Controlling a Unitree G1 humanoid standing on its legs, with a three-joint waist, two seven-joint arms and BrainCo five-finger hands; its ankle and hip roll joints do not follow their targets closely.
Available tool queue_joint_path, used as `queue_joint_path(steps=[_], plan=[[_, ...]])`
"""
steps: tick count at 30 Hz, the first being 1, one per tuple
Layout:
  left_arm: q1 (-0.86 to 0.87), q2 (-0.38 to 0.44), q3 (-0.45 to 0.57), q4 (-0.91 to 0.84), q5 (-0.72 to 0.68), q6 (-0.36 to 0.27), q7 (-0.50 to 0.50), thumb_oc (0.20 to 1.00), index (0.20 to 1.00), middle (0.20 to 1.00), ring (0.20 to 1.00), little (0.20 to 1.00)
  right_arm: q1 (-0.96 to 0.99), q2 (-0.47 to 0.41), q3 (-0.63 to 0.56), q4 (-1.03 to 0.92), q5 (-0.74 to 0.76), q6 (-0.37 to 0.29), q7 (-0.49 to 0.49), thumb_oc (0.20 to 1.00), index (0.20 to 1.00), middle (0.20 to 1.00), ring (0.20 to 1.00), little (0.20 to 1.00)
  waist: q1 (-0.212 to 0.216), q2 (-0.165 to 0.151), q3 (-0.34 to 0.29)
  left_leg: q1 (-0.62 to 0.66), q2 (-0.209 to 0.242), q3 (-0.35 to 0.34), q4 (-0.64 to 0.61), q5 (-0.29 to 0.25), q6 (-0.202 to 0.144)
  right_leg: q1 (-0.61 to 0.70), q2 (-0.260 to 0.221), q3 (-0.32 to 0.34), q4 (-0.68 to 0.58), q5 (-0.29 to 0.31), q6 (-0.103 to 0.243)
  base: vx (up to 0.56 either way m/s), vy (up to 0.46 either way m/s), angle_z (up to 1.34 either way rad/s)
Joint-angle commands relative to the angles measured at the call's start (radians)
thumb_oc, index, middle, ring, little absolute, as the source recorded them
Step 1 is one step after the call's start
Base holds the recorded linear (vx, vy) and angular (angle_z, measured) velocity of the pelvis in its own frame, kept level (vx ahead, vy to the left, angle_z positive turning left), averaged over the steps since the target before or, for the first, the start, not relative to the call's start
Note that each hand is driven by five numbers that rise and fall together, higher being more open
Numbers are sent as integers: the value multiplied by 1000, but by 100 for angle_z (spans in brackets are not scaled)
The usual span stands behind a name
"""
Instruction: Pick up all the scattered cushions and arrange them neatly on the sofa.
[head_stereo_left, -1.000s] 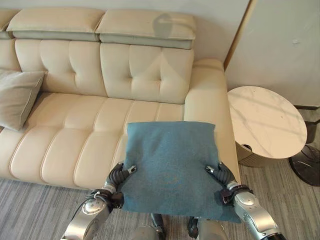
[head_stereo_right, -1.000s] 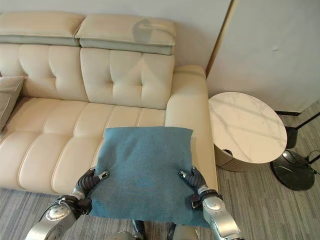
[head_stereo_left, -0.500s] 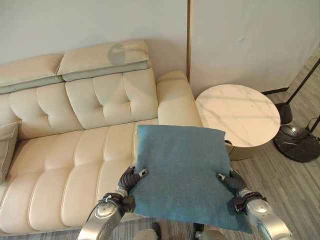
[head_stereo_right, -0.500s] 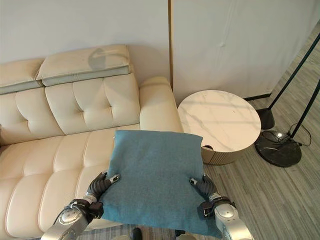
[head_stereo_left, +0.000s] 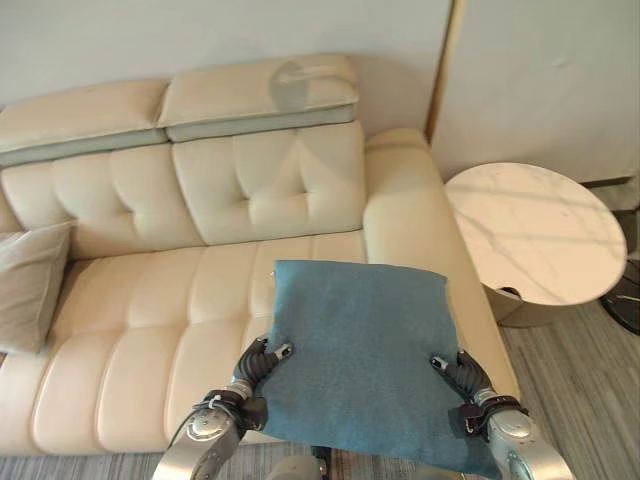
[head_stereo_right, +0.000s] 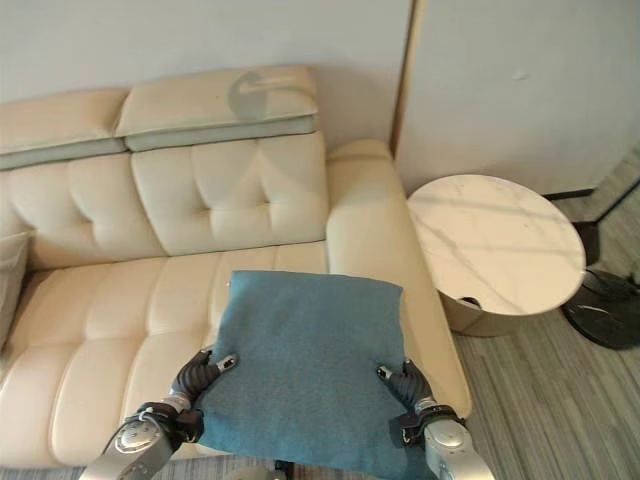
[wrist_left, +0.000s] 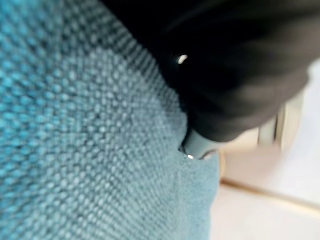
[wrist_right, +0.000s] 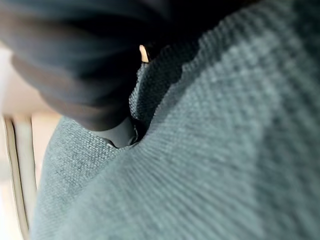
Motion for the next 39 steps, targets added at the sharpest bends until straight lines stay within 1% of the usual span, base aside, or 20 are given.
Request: queue_joint_path(steps=[1,5,8,10,11,13,14,17,19,20,21,22,24,25,26,27,29,31,33,39], plan=[[-50,0,13,-122,-5,-102,6,200,200,200,200,200,-128,-1,76,-62,-31,-77,-17,200,200,200,200,200,15,-34,-52,-41,61,20,-32,-65,-26,-19,66,22,20,-161,-25,47,206,2],[-76,-14,35,-51,9,-131,67,200,200,200,200,200,-195,18,88,-3,-94,-94,-87,200,200,200,200,200,43,-48,-49,-67,47,26,-32,-69,-15,-31,55,15,-15,-136,-14,54,156,-5],[-208,-38,19,36,56,-190,180,200,200,200,200,200,-351,43,115,76,-130,-125,-208,200,200,200,200,200,66,-57,-16,-111,35,18,-32,-57,-11,-64,42,10,-28,-121,-9,-52,76,0],[-386,-63,-17,109,90,-241,292,200,200,200,200,200,-514,57,136,130,-144,-146,-299,200,200,200,200,200,82,-58,22,-172,29,8,3,-53,-13,-111,33,3,-17,-110,-11,-154,74,9],[-594,-62,-42,188,121,-287,402,200,200,200,200,200,-672,41,146,153,-154,-158,-377,200,200,200,200,200,90,-53,57,-235,25,2,37,-48,-19,-163,27,-5,5,-100,-14,-159,80,13],[-895,-45,-84,273,197,-321,546,200,200,200,200,200,-883,11,142,142,-198,-183,-485,200,200,200,200,200,87,-42,97,-322,21,-8,82,-42,-30,-225,16,-28,39,-91,-16,-82,94,27],[-900,-45,-85,276,197,-322,546,200,200,200,200,200,-887,10,141,144,-198,-184,-486,200,200,200,200,200,87,-42,97,-328,20,-10,84,-40,-29,-229,15,-29,39,-89,-16,-26,89,32],[-1129,-1,-126,299,254,-332,620,200,200,200,200,200,-1077,-45,116,141,-277,-211,-619,200,200,200,200,200,85,-18,141,-424,9,-25,133,-41,-36,-297,-1,-43,73,-86,-8,-12,93,11],[-1258,49,-152,337,302,-322,651,200,200,200,200,200,-1188,-108,126,190,-301,-211,-665,200,200,200,200,200,85,-10,149,-477,4,-30,152,-40,-38,-344,-7,-44,90,-81,-5,-2,110,17],[-1267,49,-153,342,302,-323,652,200,200,200,200,200,-1197,-110,126,196,-300,-213,-666,200,200,200,200,200,84,-9,150,-485,3,-31,154,-37,-37,-350,-7,-45,91,-79,-5,38,151,19],[-1470,98,-224,476,323,-304,693,200,200,200,200,200,-1370,-187,168,282,-280,-224,-733,200,200,200,200,200,78,-3,166,-547,-5,-34,175,-35,-37,-401,-12,-46,107,-73,-1,18,140,16],[-1576,121,-263,547,330,-295,721,200,200,200,200,200,-1462,-211,188,345,-241,-244,-762,200,200,200,200,200,79,-3,181,-585,-4,-33,190,-37,-36,-436,-15,-39,119,-71,1,30,168,7],[-1671,132,-298,619,336,-278,750,200,200,200,200,200,-1552,-242,229,418,-212,-242,-784,200,200,200,200,200,80,-5,194,-628,-7,-33,203,-38,-35,-474,-15,-34,123,-70,2,29,77,0],[-1747,142,-339,695,348,-254,767,319,319,319,319,319,-1620,-267,268,470,-209,-232,-794,200,200,200,200,200,79,-10,198,-653,-7,-33,212,-38,-34,-494,-14,-37,123,-66,4,47,37,-4],[-1795,142,-365,737,351,-243,770,1000,1000,1000,1000,1000,-1662,-274,297,512,-184,-234,-788,542,542,542,542,542,79,-13,201,-673,-7,-33,217,-38,-34,-509,-14,-38,122,-63,6,46,30,1],[-1846,150,-410,810,346,-229,757,1000,1000,1000,1000,1000,-1707,-283,341,572,-149,-235,-774,1000,1000,1000,1000,1000,77,-18,202,-691,-7,-32,221,-38,-32,-525,-14,-37,120,-59,6,53,34,2],[-1956,180,-488,970,343,-197,737,1000,1000,1000,1000,1000,-1807,-269,399,704,-39,-243,-762,1000,1000,1000,1000,1000,82,-33,214,-724,-6,-26,229,-41,-29,-545,-14,-36,107,-48,12,77,33,-1],[-1965,189,-487,981,348,-190,748,1000,1000,1000,1000,1000,-1813,-266,401,723,-24,-249,-772,1000,1000,1000,1000,1000,81,-38,213,-737,-10,-25,230,-38,-26,-553,-13,-34,96,-40,13,60,15,-5],[-1952,206,-480,990,363,-182,755,1000,1000,1000,1000,1000,-1832,-286,439,746,-90,-226,-802,1000,1000,1000,1000,1000,85,-47,215,-742,-14,-20,226,-41,-24,-555,-11,-33,78,-31,16,74,14,-4],[-1892,242,-439,1053,342,-182,735,1000,1000,1000,1000,1000,-1796,-237,430,803,-46,-214,-723,1000,1000,1000,1000,1000,75,-69,197,-737,-25,1,206,-37,-11,-557,-18,-26,36,18,31,32,36,-14]])
